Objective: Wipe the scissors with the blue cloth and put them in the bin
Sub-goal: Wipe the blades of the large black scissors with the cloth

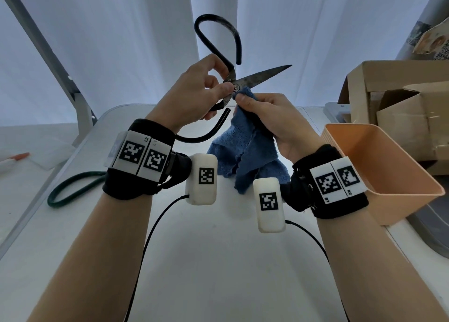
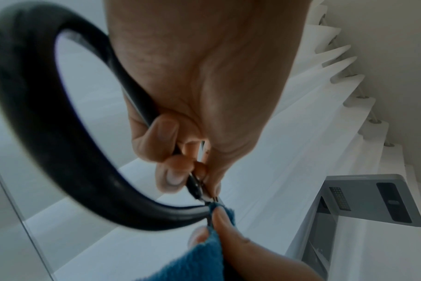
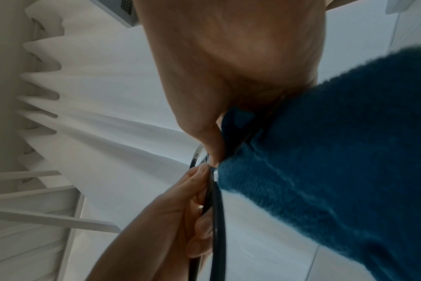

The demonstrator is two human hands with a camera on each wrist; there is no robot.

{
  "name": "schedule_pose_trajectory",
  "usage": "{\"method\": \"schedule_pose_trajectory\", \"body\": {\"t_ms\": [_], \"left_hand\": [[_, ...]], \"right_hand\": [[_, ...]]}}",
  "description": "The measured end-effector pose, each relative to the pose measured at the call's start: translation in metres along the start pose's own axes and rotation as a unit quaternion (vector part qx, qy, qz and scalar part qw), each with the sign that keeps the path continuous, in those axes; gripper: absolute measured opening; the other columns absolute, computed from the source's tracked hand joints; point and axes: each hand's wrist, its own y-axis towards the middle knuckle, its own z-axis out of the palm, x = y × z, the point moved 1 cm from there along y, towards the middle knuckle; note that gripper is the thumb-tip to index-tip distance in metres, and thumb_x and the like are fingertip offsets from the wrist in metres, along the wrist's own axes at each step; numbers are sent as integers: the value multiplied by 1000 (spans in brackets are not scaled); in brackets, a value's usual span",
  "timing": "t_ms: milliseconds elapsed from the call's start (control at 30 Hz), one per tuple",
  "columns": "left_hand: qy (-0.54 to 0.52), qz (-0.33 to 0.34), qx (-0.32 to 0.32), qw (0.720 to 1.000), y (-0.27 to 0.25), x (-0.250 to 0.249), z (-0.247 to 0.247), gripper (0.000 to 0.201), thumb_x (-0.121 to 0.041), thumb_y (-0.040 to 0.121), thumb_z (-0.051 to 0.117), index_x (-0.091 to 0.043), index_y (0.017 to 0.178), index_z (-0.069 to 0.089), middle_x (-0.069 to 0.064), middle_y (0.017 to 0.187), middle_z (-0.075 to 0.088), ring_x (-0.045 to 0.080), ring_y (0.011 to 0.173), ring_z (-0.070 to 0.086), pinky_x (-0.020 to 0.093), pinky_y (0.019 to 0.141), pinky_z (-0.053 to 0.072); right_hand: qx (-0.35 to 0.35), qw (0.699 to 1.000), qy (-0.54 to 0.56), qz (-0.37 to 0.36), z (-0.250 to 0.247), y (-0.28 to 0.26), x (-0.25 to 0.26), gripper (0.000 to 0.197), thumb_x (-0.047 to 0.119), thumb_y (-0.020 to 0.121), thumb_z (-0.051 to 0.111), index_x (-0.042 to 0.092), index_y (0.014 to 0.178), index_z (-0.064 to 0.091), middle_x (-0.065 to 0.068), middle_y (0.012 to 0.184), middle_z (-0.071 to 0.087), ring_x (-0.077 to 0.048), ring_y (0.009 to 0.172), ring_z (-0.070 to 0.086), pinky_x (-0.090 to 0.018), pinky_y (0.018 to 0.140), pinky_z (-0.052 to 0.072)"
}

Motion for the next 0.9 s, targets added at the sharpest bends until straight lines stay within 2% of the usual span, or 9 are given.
{"method": "schedule_pose_trajectory", "body": {"t_ms": [67,200,333,433,500,567,633,767,900], "left_hand": [[5,-2,0,1000,0,1,-1,17,-21,99,59,-12,113,54,-4,65,57,22,55,51,32,54,43],[14,0,5,1000,0,2,1,16,-21,98,60,-14,111,54,2,69,53,22,53,51,31,54,44],[16,9,-8,1000,1,-1,4,17,-21,98,59,-14,112,53,6,72,55,22,53,53,28,53,46],[1,2,-17,1000,2,0,2,18,-23,99,59,-13,112,54,7,74,57,22,55,52,32,54,45],[11,-1,-14,1000,2,2,0,17,-22,98,59,-13,112,55,4,73,57,21,52,51,31,53,43],[21,-4,-8,1000,1,4,0,16,-21,98,60,-13,112,55,2,71,56,22,51,51,31,52,42],[27,-4,-5,1000,1,4,1,17,-21,98,60,-13,112,55,0,69,53,22,51,52,28,50,42],[32,-3,-12,999,2,2,4,17,-21,98,60,-12,112,54,-3,67,53,21,49,52,26,48,42],[35,-13,-13,999,3,3,3,19,-20,98,60,-9,113,56,1,71,57,19,46,50,23,44,41]], "right_hand": [[8,1000,0,1,1,0,0,21,25,96,64,7,88,73,-10,83,74,-16,73,69,-28,71,58],[50,999,-10,4,-2,1,1,20,12,99,55,3,102,72,-7,90,72,-15,80,68,-23,70,54],[-2,1000,-20,-16,0,3,-3,30,25,97,62,-4,96,70,-11,86,70,-17,77,65,-33,78,54],[-4,1000,-15,-15,3,3,-2,34,35,95,64,5,80,69,-8,75,66,-19,71,62,-35,75,53],[16,1000,-25,-8,3,2,0,27,28,98,60,10,82,72,-6,77,70,-16,72,65,-31,74,55],[54,998,-30,4,0,0,1,20,17,100,55,9,94,72,-5,84,71,-12,73,67,-21,66,53],[68,997,-30,9,-2,-1,1,19,12,101,52,9,97,71,-5,86,71,-10,71,67,-18,62,51],[35,998,-52,-8,1,0,-2,26,27,100,57,8,86,70,-11,86,70,-17,75,64,-30,75,52],[48,998,-34,-1,1,0,-1,22,20,101,54,8,91,70,-9,87,69,-16,76,65,-27,72,53]]}}
